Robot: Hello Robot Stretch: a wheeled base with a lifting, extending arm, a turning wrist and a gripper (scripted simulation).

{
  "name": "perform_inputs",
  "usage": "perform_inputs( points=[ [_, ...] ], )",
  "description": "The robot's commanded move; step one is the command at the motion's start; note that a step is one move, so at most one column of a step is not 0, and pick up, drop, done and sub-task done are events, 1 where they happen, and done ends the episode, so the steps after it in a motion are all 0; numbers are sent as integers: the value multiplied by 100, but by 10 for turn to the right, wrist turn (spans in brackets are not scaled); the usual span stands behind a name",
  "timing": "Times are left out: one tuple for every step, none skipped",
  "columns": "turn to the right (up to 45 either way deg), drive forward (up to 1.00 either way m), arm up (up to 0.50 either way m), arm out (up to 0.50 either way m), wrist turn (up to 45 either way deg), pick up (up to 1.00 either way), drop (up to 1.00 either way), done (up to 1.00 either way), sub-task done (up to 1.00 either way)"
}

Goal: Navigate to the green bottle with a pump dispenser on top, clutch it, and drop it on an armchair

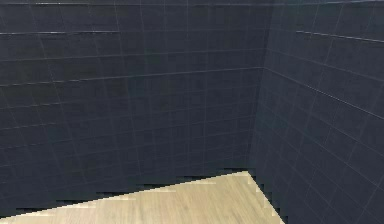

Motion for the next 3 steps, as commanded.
perform_inputs(
  points=[
    [0, 0, 10, 0, 0, 0, 0, 0, 0],
    [0, 0, 0, 0, -450, 0, 0, 0, 0],
    [0, 0, 0, 0, -450, 0, 0, 0, 0]
  ],
)
